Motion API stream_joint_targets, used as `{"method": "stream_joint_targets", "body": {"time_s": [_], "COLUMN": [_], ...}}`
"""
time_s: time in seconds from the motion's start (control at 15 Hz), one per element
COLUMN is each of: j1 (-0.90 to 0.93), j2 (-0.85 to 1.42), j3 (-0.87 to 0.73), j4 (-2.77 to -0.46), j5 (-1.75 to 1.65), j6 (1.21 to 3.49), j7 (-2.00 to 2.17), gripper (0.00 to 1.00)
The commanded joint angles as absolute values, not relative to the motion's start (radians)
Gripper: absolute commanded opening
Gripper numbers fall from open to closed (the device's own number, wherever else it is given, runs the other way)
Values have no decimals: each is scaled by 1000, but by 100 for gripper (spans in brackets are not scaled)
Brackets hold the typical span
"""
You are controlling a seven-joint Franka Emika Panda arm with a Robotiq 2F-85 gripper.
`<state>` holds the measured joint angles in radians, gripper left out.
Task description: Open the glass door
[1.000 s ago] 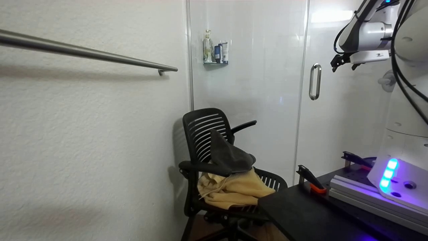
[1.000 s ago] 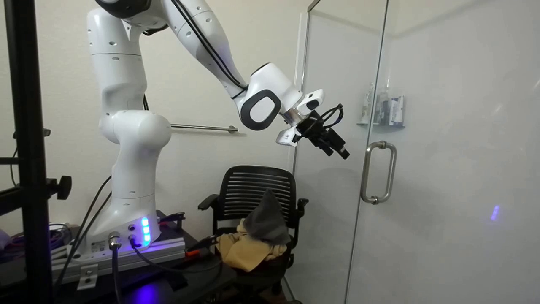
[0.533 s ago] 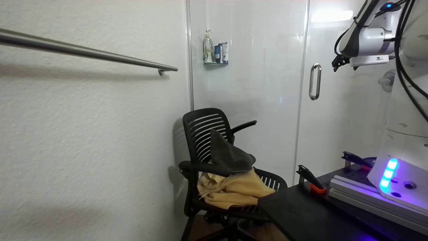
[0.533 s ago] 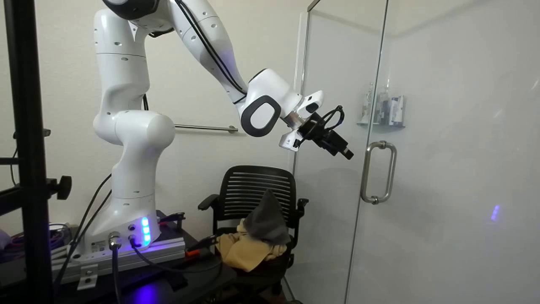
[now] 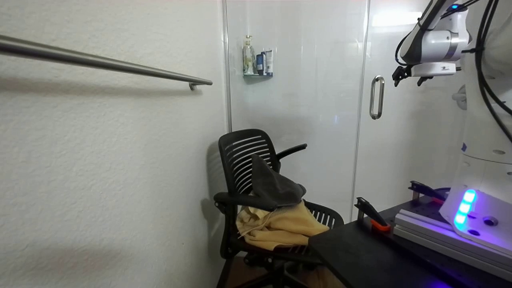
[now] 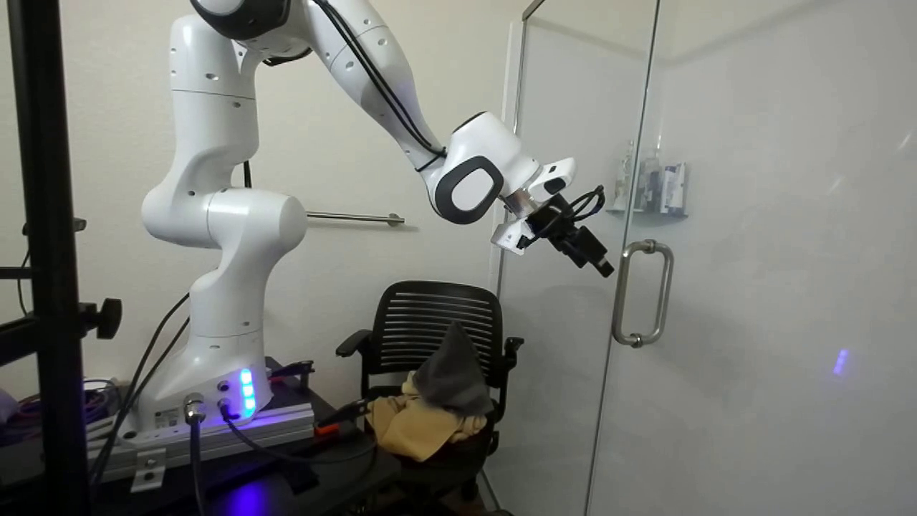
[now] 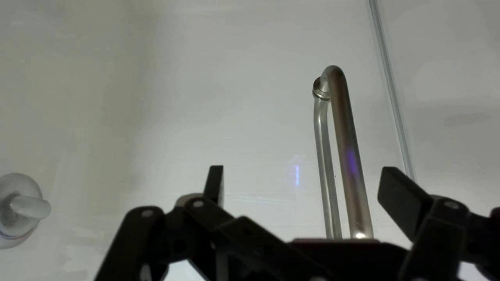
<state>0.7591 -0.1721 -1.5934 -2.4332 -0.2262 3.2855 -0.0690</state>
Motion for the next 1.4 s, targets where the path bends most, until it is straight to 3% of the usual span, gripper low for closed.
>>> {"method": "stream_joint_targets", "body": {"time_s": [0.0, 0.53, 1.13, 1.33], "j1": [789, 927, 1303, 1390], "j2": [-172, -232, -311, -416], "j3": [-1618, -1732, -2097, -2138], "j4": [-2413, -2366, -2210, -2112], "j5": [-224, -252, -258, -279], "j6": [3258, 3252, 3108, 2999], "j7": [-69, -131, -144, -152], "gripper": [100, 100, 100, 100]}}
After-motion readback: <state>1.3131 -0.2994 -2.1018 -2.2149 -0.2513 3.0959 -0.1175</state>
